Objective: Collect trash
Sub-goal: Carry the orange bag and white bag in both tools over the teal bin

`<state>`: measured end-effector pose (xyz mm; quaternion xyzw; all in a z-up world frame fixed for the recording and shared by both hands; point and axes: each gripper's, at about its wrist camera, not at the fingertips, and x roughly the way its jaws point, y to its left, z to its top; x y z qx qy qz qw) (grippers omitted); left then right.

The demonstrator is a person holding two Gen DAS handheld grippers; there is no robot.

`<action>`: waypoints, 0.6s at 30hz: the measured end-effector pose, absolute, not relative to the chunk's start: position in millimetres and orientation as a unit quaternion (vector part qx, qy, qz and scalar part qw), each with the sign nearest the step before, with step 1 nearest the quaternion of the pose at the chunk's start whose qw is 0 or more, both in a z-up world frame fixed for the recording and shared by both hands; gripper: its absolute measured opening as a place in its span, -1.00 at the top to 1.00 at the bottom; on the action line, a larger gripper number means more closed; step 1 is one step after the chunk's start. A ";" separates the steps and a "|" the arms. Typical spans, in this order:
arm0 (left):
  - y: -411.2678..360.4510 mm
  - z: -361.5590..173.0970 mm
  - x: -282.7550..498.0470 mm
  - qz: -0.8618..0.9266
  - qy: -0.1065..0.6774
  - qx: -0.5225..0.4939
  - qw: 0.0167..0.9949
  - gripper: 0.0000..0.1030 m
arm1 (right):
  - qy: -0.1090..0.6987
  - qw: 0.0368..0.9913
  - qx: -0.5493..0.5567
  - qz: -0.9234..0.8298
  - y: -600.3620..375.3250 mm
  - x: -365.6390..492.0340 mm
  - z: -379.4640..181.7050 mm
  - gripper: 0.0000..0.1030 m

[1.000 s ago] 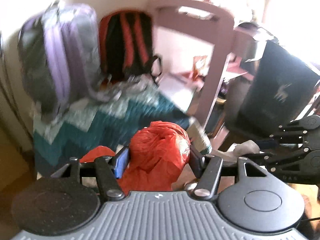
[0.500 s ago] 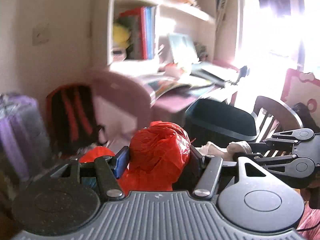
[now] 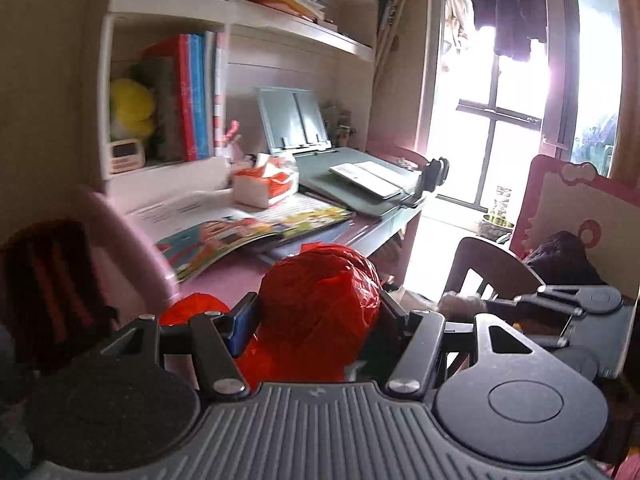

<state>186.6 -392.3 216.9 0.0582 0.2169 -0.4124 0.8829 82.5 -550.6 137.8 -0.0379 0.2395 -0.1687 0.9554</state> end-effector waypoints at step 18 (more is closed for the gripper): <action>-520.8 127.5 269.8 -0.398 0.305 0.119 0.857 -0.19 | 0.334 0.927 -0.066 -0.158 -577.5 150.8 74.4 0.49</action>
